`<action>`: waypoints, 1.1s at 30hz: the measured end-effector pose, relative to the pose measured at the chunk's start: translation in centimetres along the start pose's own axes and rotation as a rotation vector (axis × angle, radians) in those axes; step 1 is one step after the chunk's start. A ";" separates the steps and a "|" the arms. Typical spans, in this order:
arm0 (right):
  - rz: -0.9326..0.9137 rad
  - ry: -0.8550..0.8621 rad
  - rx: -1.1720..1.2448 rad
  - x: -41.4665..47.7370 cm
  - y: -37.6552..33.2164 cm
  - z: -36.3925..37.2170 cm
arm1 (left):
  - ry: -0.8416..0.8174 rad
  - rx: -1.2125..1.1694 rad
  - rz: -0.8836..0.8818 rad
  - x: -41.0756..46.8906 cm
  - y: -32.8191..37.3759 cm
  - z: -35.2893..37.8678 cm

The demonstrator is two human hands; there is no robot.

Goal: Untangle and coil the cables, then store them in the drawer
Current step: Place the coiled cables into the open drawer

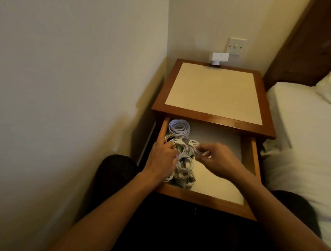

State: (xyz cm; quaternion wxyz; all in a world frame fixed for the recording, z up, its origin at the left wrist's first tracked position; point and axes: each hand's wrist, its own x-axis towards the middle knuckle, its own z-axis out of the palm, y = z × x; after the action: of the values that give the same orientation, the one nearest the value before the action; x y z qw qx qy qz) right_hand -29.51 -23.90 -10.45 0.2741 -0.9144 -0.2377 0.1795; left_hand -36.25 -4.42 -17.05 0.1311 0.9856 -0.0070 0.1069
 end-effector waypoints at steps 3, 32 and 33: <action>0.018 -0.001 0.009 -1.2 0.9 1.7 | -0.191 0.078 -0.010 -1.6 -0.9 0.8; -0.125 0.025 -0.191 0.2 3.6 9.0 | -0.322 0.019 -0.158 -2.0 0.1 3.0; -0.124 0.031 -0.176 0.2 3.5 9.1 | -0.319 0.008 -0.160 -2.0 0.1 3.1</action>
State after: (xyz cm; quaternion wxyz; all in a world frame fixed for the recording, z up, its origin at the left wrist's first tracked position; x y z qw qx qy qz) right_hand -32.37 -22.63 -19.71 0.2070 -0.9210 -0.3047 0.1265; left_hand -37.56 -5.31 -20.34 0.1325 0.9880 0.0510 -0.0617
